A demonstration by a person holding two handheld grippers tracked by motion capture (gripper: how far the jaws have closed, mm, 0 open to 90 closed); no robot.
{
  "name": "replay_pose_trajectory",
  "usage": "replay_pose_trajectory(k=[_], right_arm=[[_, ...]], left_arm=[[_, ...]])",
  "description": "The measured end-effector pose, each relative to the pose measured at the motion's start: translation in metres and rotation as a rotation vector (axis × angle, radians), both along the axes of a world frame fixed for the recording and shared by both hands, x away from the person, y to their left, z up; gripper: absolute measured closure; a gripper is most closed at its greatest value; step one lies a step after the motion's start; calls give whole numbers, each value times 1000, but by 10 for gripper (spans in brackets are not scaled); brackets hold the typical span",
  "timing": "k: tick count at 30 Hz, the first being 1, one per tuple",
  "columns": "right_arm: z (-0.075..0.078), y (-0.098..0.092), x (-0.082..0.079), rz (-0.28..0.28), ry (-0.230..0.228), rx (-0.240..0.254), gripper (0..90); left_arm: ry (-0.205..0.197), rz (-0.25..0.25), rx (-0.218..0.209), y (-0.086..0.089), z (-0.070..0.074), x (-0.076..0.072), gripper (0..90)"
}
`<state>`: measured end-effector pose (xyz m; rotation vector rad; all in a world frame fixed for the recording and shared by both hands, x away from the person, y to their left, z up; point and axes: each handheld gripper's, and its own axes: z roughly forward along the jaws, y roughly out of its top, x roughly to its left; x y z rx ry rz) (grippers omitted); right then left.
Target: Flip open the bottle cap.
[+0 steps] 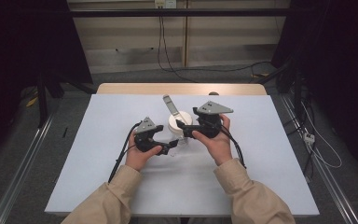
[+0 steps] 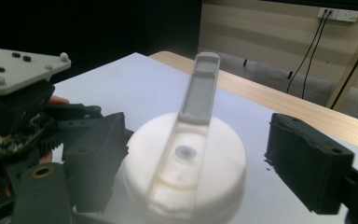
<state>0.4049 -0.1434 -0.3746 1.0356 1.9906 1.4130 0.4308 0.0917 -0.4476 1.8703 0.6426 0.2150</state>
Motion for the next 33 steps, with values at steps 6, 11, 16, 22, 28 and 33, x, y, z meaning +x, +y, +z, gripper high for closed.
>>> replay_pose_trajectory(k=[6, 11, 16, 22, 28, 33], right_arm=[[-5, -22, -18, -9, -9, 10, 178], [-15, -42, -28, -25, 4, 25, 163], [-25, -57, -37, -28, 9, 16, 148], [-37, -71, -49, -42, 16, 17, 142], [-46, -84, -61, -45, 13, 7, 129], [-52, -94, -70, -55, 10, 8, 126]], left_arm=[[-3, 3, -11, 12, 3, -8, 77], [9, 9, -19, 20, 4, -12, 70], [14, 3, -40, 28, 8, -17, 66], [18, 15, -42, 40, 9, -22, 65], [10, 26, -47, 51, 10, -27, 66], [-5, 36, -49, 62, 10, -32, 66]])
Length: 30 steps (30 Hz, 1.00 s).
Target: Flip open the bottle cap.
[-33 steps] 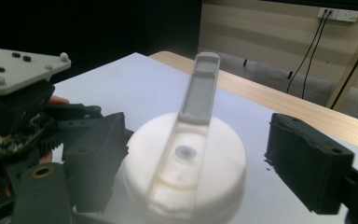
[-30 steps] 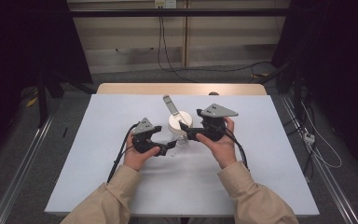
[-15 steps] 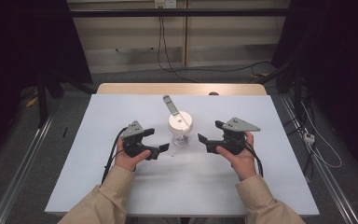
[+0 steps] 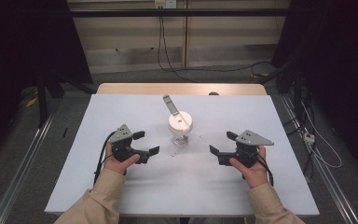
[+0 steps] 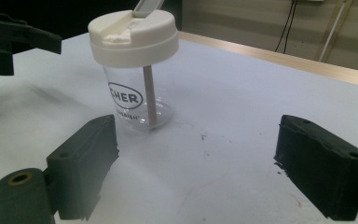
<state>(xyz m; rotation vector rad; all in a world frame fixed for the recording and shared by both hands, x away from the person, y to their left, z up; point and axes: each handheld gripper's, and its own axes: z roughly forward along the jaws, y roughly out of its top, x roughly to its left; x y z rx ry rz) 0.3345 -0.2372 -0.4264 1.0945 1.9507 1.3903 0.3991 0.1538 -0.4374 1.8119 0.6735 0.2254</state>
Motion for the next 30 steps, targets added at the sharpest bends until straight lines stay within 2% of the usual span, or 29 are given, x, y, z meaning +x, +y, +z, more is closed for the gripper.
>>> replay_pose_trajectory(k=[8, 11, 17, 20, 24, 30], right_arm=[[-5, -10, -11, -29, -13, -13, 120], [-8, -13, -15, -35, -5, -13, 114], [-10, -18, -23, -48, -4, -15, 112], [-11, -21, -26, -58, -8, -20, 113], [-12, -27, -31, -75, -5, -12, 112], [-14, -33, -37, -80, -7, -19, 112]], left_arm=[[-1, 32, -13, 19, 2, -6, 66], [-6, 37, -5, 25, 2, -9, 66], [3, 38, -26, 33, 0, -13, 66], [-5, 34, -4, 37, 0, -16, 66], [-15, 49, -4, 46, -1, -20, 66], [-4, 64, -25, 54, -2, -22, 66]])
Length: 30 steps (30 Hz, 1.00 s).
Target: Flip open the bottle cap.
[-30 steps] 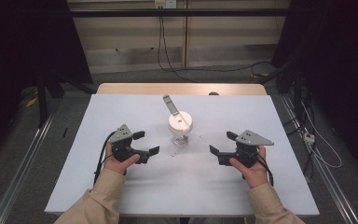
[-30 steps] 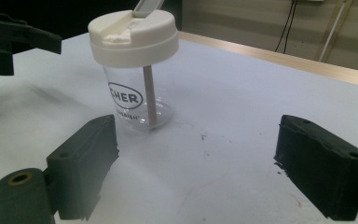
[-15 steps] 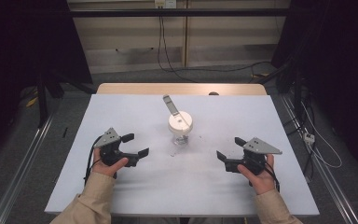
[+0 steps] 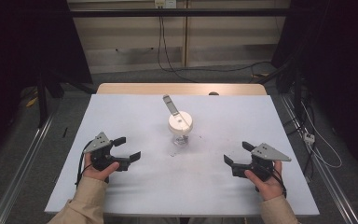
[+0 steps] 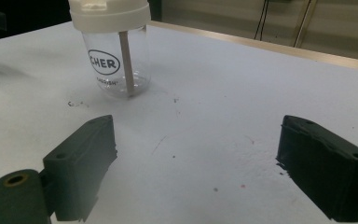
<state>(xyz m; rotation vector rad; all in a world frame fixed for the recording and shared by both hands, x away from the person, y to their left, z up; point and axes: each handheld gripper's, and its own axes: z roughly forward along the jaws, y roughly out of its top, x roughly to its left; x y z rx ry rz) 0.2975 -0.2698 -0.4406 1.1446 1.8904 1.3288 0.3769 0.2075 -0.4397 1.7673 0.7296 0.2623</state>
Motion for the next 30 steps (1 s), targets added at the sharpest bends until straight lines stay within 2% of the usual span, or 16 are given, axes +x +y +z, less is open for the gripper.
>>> replay_pose_trajectory(k=[8, 17, 28, 30], right_arm=[[-5, -5, -9, -3, 6, -22, 113], [-8, -8, -16, -9, 13, -20, 112], [-10, -10, -16, -14, 19, -34, 112], [-11, -10, -15, -11, 19, -37, 112]], left_arm=[[0, -5, 19, 5, -2, -4, 66], [2, 8, 32, 14, -3, -9, 67], [6, 28, 47, 26, -4, -12, 67], [7, 38, 39, 27, -4, -12, 66]])
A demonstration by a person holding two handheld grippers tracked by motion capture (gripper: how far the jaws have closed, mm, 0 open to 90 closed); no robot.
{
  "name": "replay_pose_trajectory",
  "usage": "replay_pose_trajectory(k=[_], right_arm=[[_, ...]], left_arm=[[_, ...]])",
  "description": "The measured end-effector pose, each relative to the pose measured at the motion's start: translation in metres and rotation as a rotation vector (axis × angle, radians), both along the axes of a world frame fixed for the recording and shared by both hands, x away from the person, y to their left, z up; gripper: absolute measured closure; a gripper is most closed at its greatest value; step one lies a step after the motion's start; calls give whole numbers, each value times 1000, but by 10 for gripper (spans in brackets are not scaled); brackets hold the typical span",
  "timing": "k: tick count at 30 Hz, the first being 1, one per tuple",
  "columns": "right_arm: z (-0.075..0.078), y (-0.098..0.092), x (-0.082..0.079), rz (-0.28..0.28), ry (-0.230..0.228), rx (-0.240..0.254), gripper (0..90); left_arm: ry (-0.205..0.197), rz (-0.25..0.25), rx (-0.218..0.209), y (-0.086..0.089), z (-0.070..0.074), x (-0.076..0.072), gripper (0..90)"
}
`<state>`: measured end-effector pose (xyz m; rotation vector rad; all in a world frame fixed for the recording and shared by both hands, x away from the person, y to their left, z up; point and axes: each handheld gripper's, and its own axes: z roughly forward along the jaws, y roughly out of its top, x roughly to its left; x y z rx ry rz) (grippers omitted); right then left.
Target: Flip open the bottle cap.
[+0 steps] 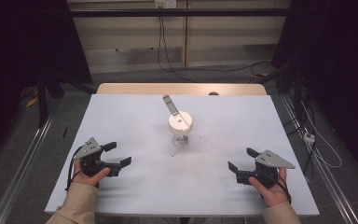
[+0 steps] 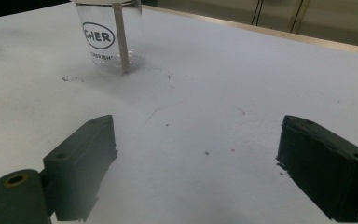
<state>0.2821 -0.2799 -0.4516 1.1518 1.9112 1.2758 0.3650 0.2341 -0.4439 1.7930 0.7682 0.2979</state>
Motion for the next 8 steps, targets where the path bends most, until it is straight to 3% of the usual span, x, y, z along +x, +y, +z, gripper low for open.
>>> replay_pose_trajectory(k=[8], right_arm=[[-1, 0, 1, -2, 5, -6, 111]], left_arm=[[0, -3, 23, -4, -2, 1, 67]])
